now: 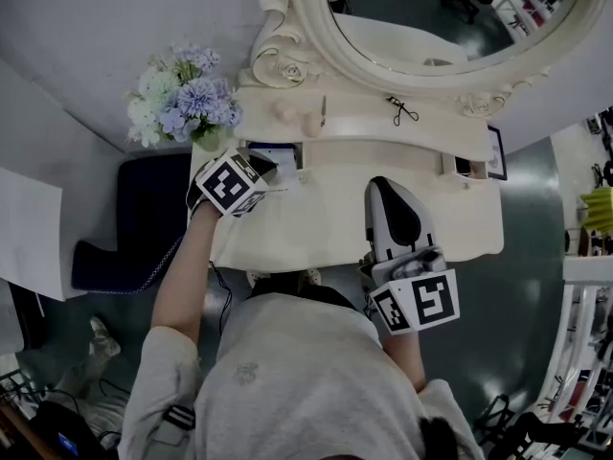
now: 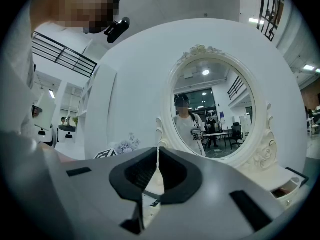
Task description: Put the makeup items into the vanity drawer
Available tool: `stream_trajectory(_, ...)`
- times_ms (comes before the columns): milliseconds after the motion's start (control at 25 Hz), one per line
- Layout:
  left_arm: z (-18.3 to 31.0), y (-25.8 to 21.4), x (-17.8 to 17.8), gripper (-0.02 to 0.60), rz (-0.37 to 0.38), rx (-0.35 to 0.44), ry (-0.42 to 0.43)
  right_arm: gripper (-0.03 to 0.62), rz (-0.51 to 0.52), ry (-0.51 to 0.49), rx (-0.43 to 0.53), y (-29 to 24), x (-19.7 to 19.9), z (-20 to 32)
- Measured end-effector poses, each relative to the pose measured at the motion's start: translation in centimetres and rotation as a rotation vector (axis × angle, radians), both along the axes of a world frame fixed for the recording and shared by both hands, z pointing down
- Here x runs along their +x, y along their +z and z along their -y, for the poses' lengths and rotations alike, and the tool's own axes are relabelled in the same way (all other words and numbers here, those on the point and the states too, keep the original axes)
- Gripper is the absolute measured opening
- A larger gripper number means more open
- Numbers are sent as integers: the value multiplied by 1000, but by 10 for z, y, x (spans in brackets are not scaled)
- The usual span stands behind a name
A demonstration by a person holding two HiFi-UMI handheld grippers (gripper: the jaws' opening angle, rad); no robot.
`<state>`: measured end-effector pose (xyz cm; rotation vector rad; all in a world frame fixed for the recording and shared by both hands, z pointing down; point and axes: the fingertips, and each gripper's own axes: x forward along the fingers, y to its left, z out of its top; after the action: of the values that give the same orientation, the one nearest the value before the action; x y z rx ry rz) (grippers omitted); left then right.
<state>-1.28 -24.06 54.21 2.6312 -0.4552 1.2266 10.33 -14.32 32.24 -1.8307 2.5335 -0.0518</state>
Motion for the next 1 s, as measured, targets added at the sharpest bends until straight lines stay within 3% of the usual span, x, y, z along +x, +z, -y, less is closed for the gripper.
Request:
stream_trajectory(640,28,14,-3,12,-5,111,-47,26,-12,15,-8,3,4,3)
stream_trajectory(880,29,2,-3,12,-47,154,-74,26,-9,7,-8,2,4,4)
stream_trajectory(1000,25,-5,-7,12,-95,149,-129,26,-6,-6,-9,3,3,4)
